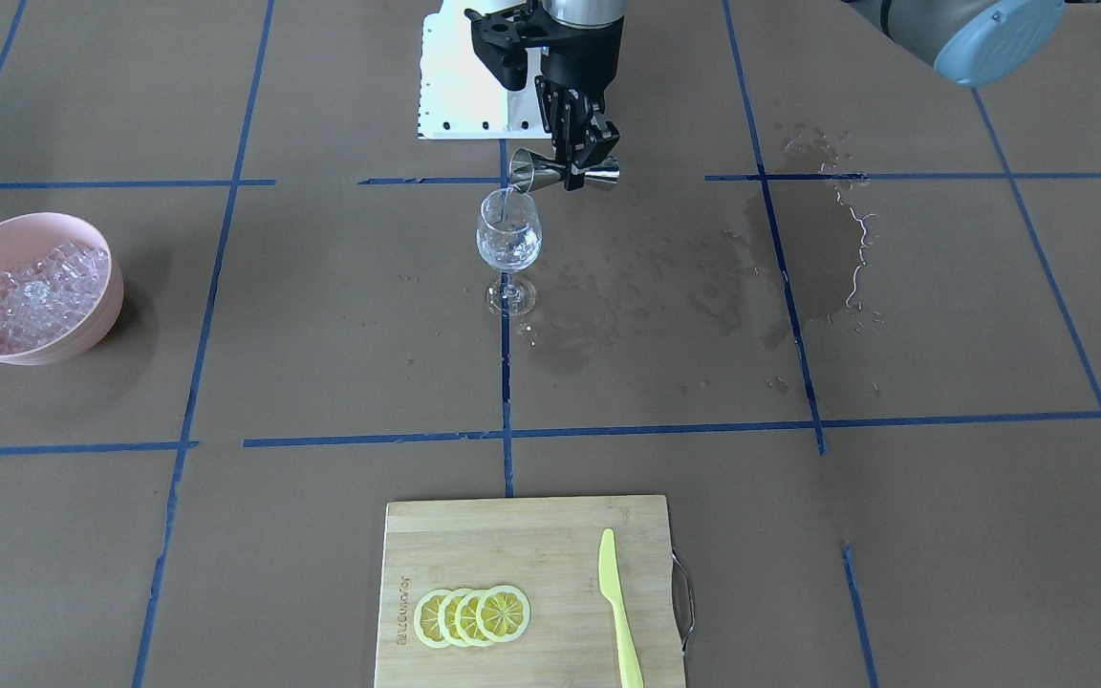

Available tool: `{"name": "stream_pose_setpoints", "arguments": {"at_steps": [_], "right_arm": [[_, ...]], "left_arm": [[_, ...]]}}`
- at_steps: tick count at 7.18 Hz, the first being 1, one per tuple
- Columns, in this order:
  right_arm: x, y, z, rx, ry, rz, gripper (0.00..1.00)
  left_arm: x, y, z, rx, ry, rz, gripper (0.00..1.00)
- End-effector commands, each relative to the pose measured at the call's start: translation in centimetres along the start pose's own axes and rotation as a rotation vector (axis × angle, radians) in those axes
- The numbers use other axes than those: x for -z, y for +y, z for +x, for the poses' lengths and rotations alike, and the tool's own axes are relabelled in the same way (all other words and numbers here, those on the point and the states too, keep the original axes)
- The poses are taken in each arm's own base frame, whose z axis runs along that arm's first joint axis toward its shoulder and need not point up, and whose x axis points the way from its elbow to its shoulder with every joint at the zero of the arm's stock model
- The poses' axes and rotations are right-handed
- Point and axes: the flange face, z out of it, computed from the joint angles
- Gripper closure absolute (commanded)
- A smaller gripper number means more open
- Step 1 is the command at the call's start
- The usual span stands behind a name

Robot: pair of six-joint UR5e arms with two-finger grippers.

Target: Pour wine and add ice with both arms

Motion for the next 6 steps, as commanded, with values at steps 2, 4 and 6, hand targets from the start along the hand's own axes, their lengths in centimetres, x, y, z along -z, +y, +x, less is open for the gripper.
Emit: {"name": "stream_pose_setpoints", "arguments": {"at_steps": [2, 4, 6], "right_arm": [[0.0, 0.0, 0.0, 0.000, 0.000, 0.000, 0.00], [0.0, 0.1, 0.0, -0.001, 0.000, -0.001, 0.00], [0.0, 0.1, 0.0, -0.001, 0.000, -0.001, 0.00]], "left_arm": [[0.9, -1.0, -0.2, 0.001, -0.037, -0.071, 1.00], [0.6, -2.0, -0.1, 0.002, -0.044, -0.113, 1.00], [1.2, -4.0, 0.2, 0.000, -0.059, -0.162, 1.00]]}}
